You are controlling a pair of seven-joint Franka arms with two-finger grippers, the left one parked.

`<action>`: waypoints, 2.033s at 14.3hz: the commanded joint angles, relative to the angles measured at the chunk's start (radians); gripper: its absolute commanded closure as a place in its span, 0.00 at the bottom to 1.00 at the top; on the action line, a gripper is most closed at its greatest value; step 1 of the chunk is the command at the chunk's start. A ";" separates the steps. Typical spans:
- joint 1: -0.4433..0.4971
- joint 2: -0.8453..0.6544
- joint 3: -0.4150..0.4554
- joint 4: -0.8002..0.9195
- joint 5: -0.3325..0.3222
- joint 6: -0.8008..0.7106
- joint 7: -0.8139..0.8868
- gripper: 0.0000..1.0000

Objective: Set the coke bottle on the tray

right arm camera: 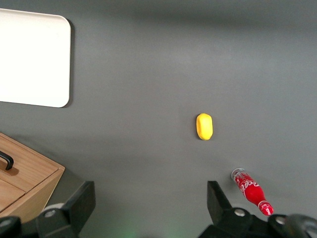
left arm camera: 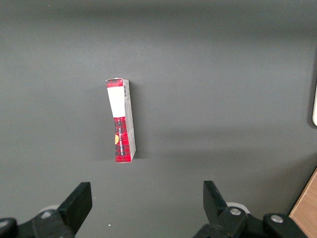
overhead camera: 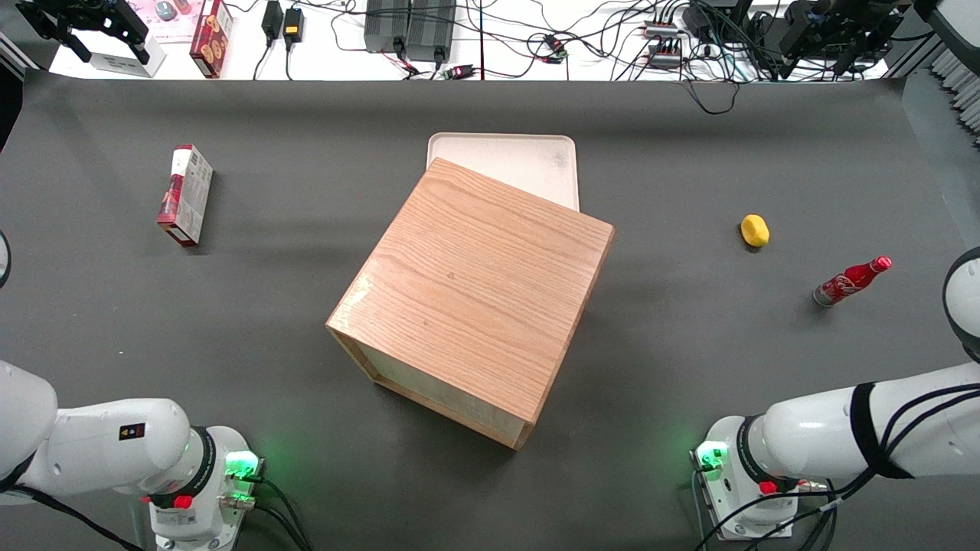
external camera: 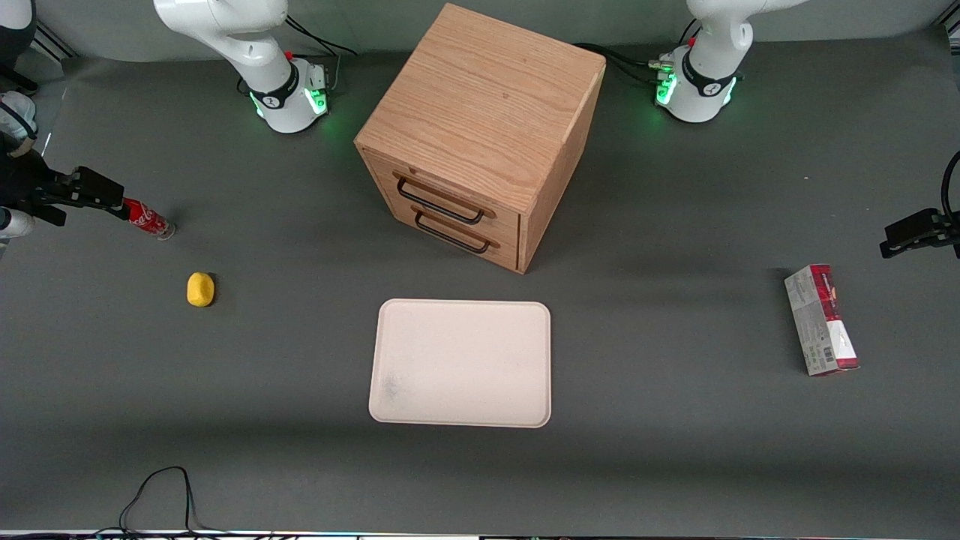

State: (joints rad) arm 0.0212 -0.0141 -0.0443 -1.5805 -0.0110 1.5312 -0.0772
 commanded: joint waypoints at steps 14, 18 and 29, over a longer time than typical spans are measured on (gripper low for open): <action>0.016 -0.053 -0.040 -0.019 -0.015 -0.052 -0.026 0.00; 0.014 -0.240 -0.045 -0.202 -0.041 -0.036 -0.024 0.00; 0.016 -0.296 -0.380 -0.279 -0.124 0.018 -0.413 0.00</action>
State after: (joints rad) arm 0.0213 -0.2909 -0.3557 -1.8374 -0.1156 1.5260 -0.4060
